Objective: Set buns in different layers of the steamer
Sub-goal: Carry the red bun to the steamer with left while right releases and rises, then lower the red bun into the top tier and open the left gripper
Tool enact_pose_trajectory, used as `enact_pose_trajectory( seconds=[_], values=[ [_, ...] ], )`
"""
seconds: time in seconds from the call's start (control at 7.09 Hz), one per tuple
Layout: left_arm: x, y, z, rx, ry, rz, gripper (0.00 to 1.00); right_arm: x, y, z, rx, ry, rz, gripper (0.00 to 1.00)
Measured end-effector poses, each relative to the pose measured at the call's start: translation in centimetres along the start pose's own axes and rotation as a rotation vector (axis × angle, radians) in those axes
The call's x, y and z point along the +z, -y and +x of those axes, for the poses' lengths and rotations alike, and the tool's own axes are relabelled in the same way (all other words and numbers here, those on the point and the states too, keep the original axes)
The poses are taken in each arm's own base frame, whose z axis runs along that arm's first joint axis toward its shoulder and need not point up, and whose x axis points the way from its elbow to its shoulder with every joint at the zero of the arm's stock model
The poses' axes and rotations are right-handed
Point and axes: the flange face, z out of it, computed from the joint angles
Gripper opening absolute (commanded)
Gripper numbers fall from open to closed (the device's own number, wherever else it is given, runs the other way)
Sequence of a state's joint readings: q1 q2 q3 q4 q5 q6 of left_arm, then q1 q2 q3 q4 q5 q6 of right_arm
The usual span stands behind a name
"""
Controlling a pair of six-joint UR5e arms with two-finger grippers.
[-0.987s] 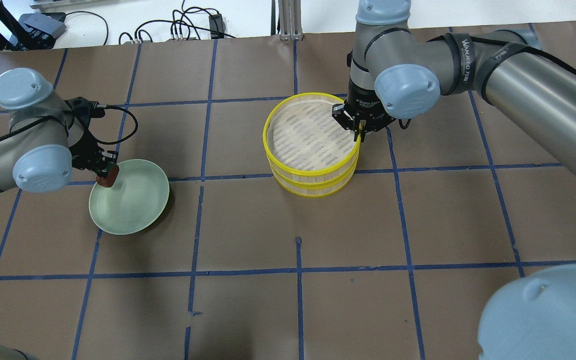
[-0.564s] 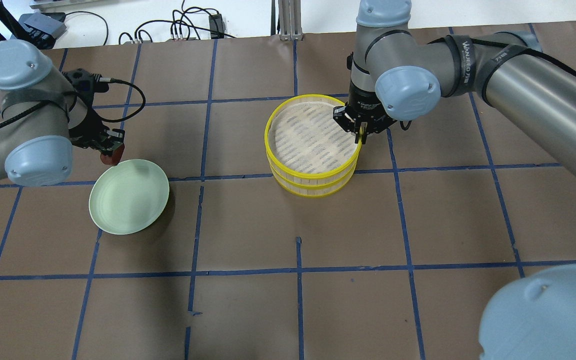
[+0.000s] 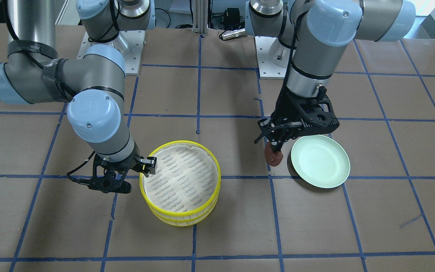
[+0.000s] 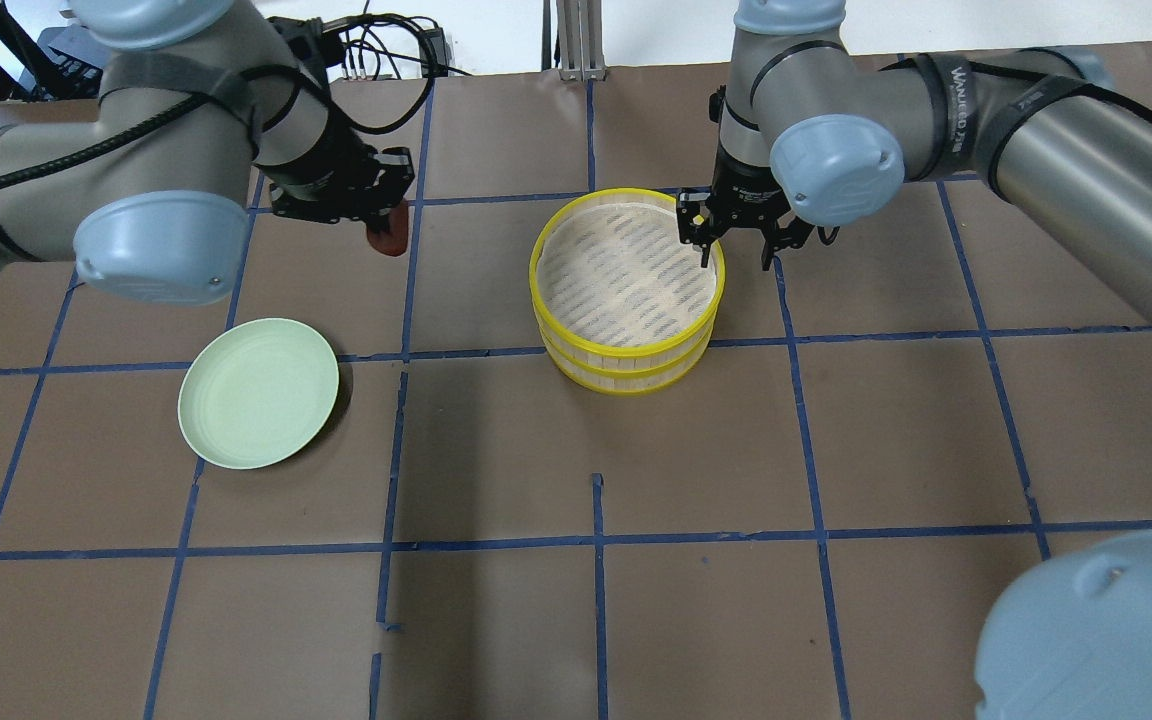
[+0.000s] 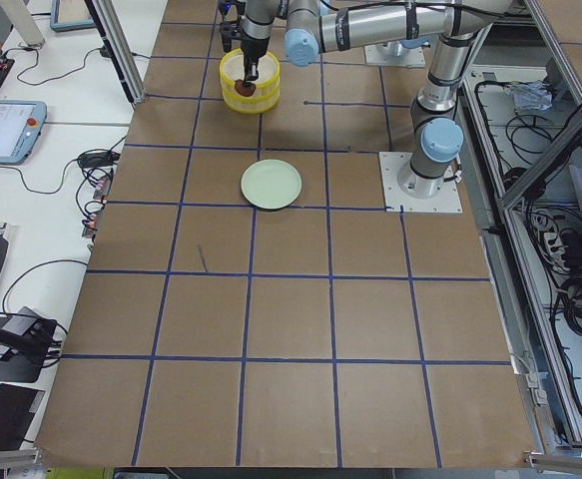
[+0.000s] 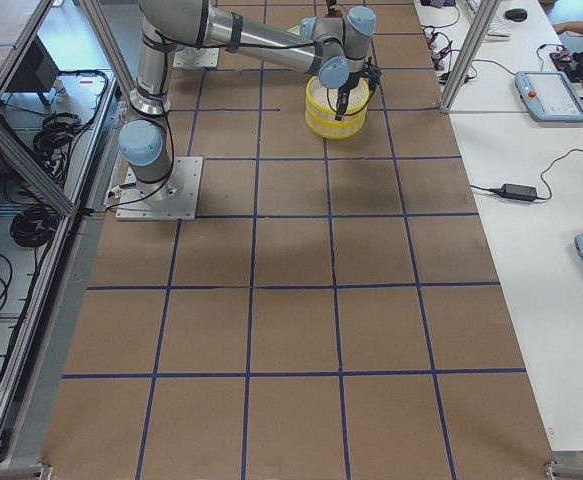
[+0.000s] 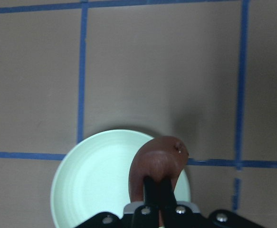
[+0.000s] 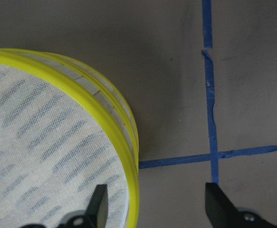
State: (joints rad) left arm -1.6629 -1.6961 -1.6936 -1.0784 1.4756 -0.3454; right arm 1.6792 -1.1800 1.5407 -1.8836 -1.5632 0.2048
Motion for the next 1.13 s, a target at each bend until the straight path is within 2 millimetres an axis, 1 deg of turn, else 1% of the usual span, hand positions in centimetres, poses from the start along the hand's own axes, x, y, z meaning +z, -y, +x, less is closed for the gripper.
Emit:
enact_pose_trajectory(
  seconds=[0.14,0.28,0.42,0.56,0.71,0.85,1.13],
  values=[
    [0.9,-0.2,2.6,-0.066,-0.091,-0.011,0.00,-3.4,0.1,2.4,-0.039,0.011,0.023,1.00],
    [2.7,-0.2,4.9,-0.107,-0.167,-0.014,0.00,-7.3,-0.6,5.1,-0.060,0.014,0.019,1.00],
    [5.6,-0.6,7.5,-0.122,-0.217,-0.017,0.01,-11.5,-2.0,7.2,-0.071,0.019,0.009,1.00],
    [8.8,-1.4,9.9,-0.141,-0.245,-0.020,0.24,-15.4,-4.0,8.0,-0.077,0.025,-0.004,1.00],
    [10.9,-2.4,11.7,-0.158,-0.264,-0.021,0.99,-17.8,-5.7,8.3,-0.080,0.027,-0.029,1.00],
    [11.9,-3.2,12.8,-0.157,-0.272,-0.024,1.00,-18.6,-6.8,8.3,-0.082,0.024,-0.055,1.00],
    [12.2,-3.8,13.3,-0.136,-0.271,-0.029,1.00,-18.4,-7.5,8.3,-0.085,0.018,-0.079,1.00]
  ],
)
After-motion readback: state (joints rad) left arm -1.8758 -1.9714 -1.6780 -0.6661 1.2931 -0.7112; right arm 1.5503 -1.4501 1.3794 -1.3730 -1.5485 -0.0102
